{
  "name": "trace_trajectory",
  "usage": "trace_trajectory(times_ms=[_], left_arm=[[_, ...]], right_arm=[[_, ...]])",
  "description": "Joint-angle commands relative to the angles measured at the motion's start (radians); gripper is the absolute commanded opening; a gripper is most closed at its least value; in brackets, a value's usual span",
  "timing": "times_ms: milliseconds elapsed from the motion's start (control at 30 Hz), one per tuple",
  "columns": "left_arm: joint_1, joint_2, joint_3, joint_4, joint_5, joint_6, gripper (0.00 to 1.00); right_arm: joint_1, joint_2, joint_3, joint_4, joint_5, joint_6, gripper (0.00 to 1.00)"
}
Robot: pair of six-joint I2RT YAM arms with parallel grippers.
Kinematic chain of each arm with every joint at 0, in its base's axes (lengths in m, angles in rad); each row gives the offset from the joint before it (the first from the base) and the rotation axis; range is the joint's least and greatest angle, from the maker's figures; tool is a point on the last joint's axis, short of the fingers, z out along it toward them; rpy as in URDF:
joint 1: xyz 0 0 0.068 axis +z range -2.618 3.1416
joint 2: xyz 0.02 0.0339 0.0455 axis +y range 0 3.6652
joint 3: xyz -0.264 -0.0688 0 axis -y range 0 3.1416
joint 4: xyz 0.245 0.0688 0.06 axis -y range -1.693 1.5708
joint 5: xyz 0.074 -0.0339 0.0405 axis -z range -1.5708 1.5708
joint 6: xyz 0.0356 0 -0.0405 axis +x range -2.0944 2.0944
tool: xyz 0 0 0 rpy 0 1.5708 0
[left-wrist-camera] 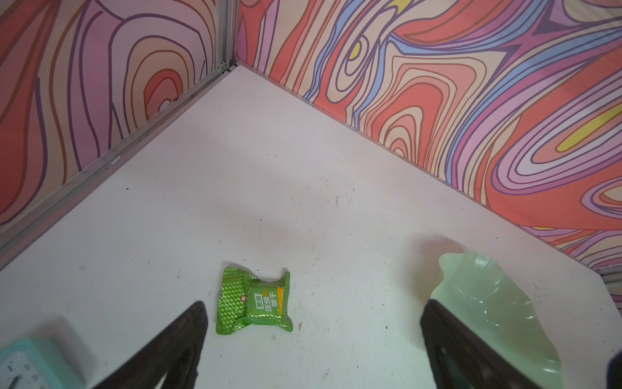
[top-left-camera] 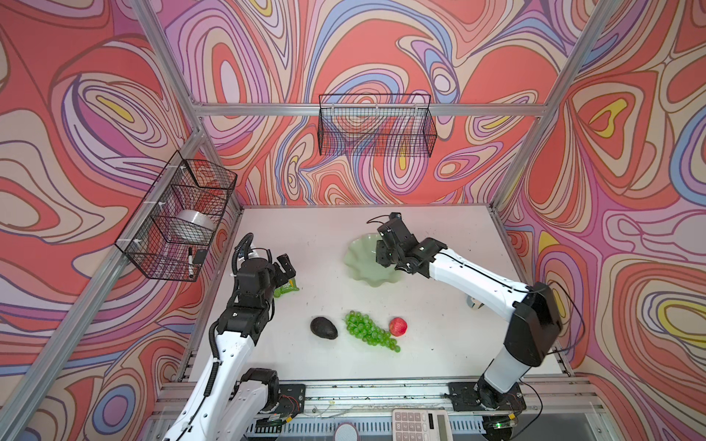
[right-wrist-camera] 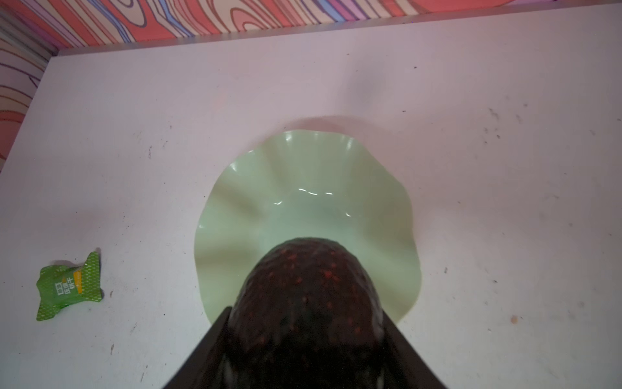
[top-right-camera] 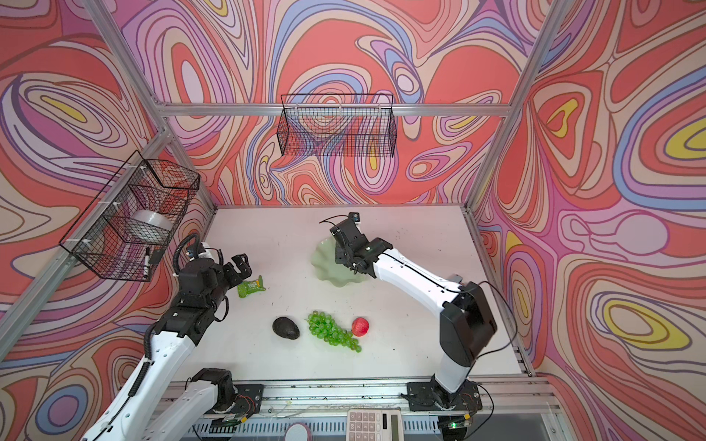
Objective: Place and organize the fake fruits in the fruit bowl
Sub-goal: 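Carry the avocado with the right gripper into the green bowl and release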
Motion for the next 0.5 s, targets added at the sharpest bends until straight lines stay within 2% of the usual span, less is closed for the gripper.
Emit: trace_trajectory(times_ms=[0,133,467], left_arm=[[-0.001,-0.024,0.004,-0.081,0.014,-0.019,0.99],[-0.001,-0.029,0.03,-0.144,0.029,-0.016,0.99],[-0.001,-0.033,0.056,-0.231,0.083,-0.037,1.0]], right_arm=[[-0.015,0.113,0.107,0.039,-0.05,-0.109,0.45],[-0.046,0.221,0.176,0.053,-0.109,-0.128,0.45],[-0.108,0.365,0.18,0.111,-0.171,-0.151,0.45]])
